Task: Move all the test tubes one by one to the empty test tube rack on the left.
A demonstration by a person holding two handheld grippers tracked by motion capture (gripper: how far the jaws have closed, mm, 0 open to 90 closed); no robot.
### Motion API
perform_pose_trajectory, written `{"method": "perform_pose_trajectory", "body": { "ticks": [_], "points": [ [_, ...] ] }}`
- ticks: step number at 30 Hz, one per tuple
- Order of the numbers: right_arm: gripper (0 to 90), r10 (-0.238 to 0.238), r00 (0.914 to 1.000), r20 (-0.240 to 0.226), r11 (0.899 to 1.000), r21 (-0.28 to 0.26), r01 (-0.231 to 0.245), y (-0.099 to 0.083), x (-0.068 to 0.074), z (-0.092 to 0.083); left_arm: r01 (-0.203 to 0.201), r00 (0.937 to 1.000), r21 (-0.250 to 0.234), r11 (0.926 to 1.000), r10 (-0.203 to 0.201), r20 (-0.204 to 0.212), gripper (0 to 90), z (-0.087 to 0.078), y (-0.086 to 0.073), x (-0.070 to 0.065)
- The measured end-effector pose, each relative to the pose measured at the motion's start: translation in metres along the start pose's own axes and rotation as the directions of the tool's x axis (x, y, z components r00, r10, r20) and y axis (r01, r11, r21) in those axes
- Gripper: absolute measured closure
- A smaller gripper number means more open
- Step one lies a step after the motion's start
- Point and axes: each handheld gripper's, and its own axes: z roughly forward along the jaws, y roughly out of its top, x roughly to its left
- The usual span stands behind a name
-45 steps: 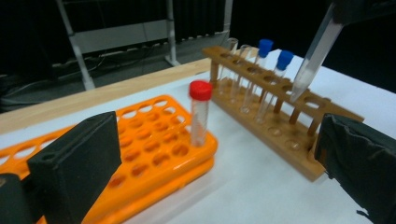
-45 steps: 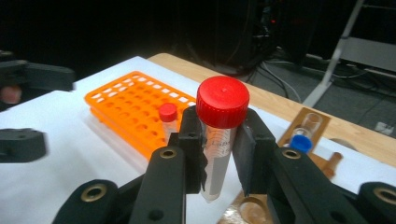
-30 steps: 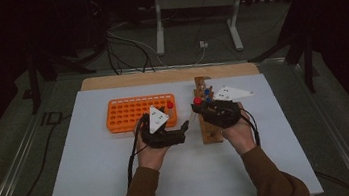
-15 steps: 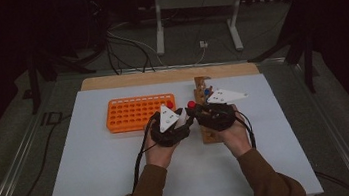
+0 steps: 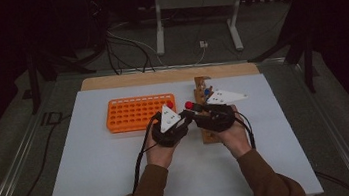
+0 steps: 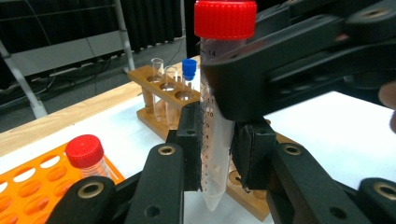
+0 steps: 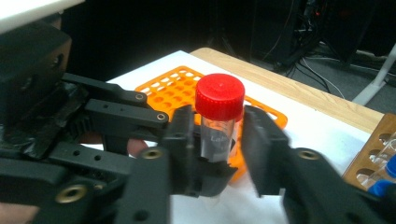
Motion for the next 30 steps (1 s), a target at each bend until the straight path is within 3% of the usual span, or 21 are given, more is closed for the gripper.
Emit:
{"method": "perform_pose_trajectory", "body": {
  "ticks": [7, 16, 23, 30],
  "points": [
    [41.4, 0.015, 0.9999, -0.008, 1.000, -0.013, -0.015, -0.001, -0.005, -0.006, 0.015, 0.9998, -0.001, 0.9999, -0.015, -0.013, 74.5, -0.001, 0.000, 0.006],
    [15.4, 0.000, 0.9992, 0.040, 1.000, -0.016, 0.001, -0.007, -0.008, -0.014, 0.035, 0.9987, -0.016, 0.9993, -0.035, -0.038, 74.5, -0.006, 0.000, 0.017],
    [2.4, 0.015, 0.9977, 0.067, 1.000, -0.017, -0.014, -0.021, -0.017, -0.027, 0.051, 0.9968, -0.019, 0.9985, -0.052, -0.061, 74.5, -0.011, -0.001, 0.029],
    [0.0, 0.036, 0.9950, 0.093, 0.999, -0.034, -0.033, -0.033, -0.028, -0.041, 0.058, 0.9950, -0.026, 0.9980, -0.060, -0.080, 74.4, -0.013, -0.003, 0.039]
  ]
}}
